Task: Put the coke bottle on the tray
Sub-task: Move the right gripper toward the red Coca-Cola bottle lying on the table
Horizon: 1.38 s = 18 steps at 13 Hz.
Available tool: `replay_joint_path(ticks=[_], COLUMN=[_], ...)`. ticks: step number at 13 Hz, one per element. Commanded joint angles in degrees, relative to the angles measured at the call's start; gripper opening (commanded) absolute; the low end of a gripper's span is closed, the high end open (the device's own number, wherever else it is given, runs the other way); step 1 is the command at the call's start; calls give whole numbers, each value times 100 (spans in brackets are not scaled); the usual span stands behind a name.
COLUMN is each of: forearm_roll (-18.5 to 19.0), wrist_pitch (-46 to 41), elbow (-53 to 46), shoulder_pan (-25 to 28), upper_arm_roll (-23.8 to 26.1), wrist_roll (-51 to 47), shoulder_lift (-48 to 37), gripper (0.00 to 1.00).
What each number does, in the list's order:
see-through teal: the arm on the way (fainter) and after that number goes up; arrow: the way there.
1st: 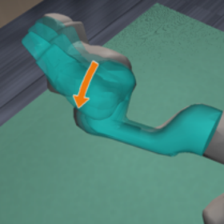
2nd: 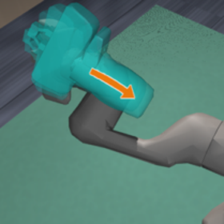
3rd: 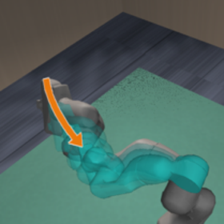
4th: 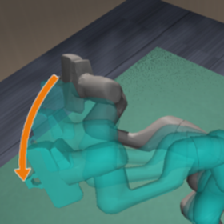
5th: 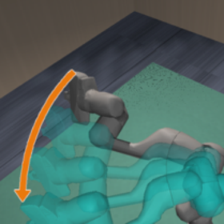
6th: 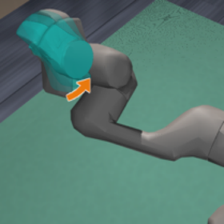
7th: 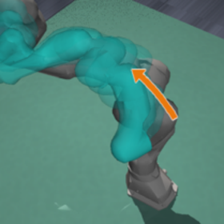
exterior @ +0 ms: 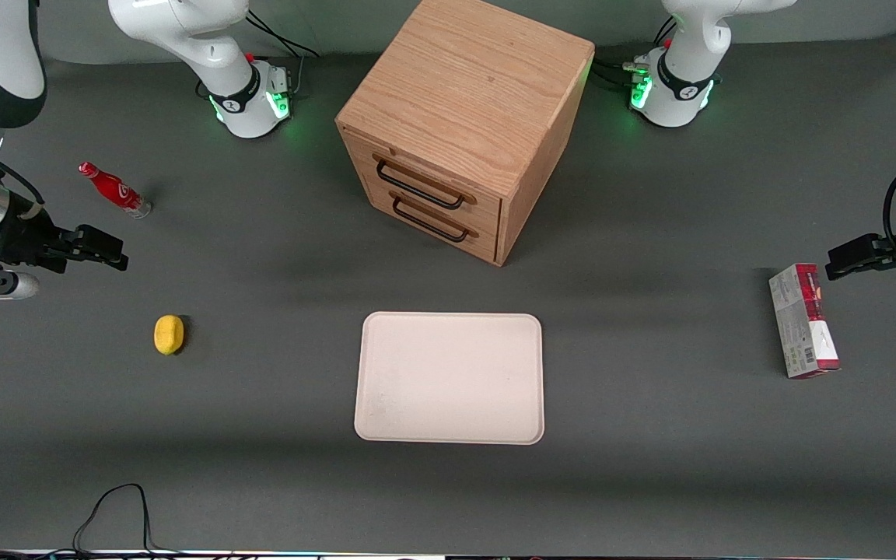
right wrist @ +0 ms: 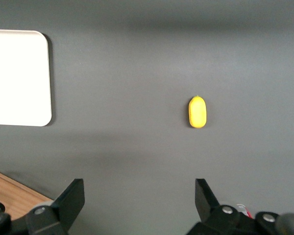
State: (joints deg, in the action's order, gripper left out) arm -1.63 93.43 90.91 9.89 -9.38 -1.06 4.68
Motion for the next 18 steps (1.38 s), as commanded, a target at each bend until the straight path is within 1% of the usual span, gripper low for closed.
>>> replay_joint_path(ticks=[1, 3, 4, 5, 6, 8, 10, 12, 14, 16, 18], forearm_roll=[-21, -13, 14, 284, 547, 768, 1312, 1691, 2278, 2815, 3176], wrist_pitch=[-324, -422, -509, -484, -257, 523, 1044, 1212, 1606, 2185, 2862], elbow=[-231, -162, 91, 503, 1090, 2556, 3605, 4205, 4837, 5452, 5910], shoulder_pan=[4, -13, -14, -5, -5, -5, -14, -5, -14, -5, -5], upper_arm_roll=[-20, -63, -124, -195, -387, -896, -1502, -2240, -2917, -3611, -4375], wrist_roll=[-52, 9, 88, 393, 536, 1184, 1590, 2055, 2277, 2304, 2565], shoulder_lift=[16, 25, -45, -281, -674, -1701, -2468, -2927, -3453, -3806, -3851], gripper=[100, 100, 100, 100, 100, 100, 100, 100, 100, 100, 100])
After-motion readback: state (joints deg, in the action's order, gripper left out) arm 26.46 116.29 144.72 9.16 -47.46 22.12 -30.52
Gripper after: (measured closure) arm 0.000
